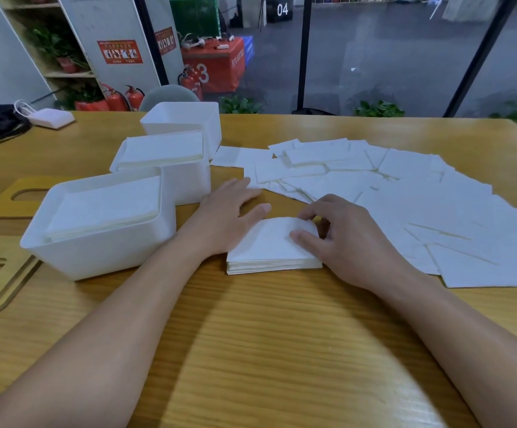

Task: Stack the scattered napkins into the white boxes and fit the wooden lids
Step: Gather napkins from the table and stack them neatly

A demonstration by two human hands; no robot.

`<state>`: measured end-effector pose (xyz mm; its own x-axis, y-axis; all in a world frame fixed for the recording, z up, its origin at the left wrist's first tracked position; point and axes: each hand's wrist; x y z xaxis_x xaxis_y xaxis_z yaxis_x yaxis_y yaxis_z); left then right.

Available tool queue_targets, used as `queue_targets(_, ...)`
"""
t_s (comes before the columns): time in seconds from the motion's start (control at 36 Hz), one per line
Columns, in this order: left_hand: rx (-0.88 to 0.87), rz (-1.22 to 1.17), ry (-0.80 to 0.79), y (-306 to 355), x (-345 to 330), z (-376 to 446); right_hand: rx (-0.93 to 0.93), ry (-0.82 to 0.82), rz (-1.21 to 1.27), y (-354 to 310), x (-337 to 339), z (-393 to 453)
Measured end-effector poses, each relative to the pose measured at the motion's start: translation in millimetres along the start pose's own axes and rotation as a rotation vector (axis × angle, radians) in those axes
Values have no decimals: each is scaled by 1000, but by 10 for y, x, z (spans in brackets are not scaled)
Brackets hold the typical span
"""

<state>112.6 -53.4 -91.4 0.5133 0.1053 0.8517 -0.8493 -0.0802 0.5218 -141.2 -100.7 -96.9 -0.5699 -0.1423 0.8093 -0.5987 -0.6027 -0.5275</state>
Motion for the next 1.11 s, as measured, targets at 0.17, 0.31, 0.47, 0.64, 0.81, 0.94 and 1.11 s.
queue_targets(0.17,-45,43,43,63,15,-23,-4,-16,-1,-7,17,-9)
queue_targets(0.31,-58,57,123,29,44,-40,-10,-34,-10,-10,20,-15)
queue_targets(0.47,-39,-29,319,86,121,-85,-13,-42,-21,-26,35,-17)
queue_targets(0.64,-89,-58,367,85,127,-113,-9,-43,-7,-29,43,-28)
queue_targets(0.81,-53,-27,269,-34,63,-65,-9,-47,-3,-26,39,-24)
queue_targets(0.94,-85,65,284,-65,11,-42,-4,-51,-20,-36,39,-23)
queue_targets(1.11,-61,-15,331,-3,35,-44,-3,-56,-14,-41,47,-26)
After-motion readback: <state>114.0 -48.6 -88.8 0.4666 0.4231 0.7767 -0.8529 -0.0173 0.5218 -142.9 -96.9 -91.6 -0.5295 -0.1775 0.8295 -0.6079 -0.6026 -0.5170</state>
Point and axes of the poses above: each hand's wrist, its own z-axis towards the middle knuckle, its own x-axis out of the back of the hand, y = z × x, and after that the axes turned 6 degrees about -z, right-handed
